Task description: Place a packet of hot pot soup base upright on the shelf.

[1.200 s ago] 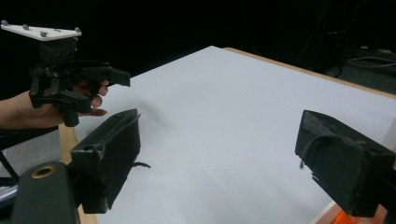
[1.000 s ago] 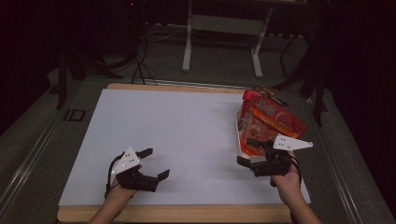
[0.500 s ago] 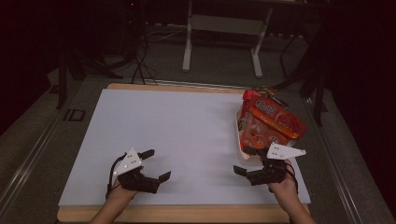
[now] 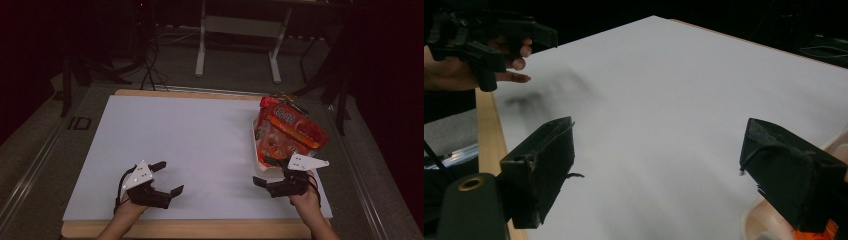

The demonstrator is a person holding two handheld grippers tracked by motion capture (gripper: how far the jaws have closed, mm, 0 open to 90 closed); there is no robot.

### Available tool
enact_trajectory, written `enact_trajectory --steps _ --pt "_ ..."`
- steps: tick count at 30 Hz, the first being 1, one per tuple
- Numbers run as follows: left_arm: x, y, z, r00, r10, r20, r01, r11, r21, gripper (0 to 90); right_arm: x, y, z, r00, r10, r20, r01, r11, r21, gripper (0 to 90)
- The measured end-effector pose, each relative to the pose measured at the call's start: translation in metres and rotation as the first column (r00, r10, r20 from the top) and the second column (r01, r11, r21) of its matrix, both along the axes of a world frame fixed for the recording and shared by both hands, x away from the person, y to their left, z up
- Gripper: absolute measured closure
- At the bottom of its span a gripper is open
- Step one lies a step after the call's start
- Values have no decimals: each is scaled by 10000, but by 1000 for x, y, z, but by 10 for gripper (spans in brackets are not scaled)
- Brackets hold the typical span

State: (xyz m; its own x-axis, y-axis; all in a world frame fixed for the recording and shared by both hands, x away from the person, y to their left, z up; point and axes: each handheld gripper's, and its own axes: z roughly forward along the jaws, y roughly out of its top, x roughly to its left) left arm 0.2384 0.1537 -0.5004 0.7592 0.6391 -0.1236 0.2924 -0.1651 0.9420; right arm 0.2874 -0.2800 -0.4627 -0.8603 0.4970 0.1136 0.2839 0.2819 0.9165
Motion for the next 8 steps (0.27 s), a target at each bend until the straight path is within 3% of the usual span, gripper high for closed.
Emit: enact_trajectory --steps 8 --pt "0 1 0 10000 -45 27 45 10000 -54 22 1 1 -3 10000 57 -78 -58 9999 -154 138"
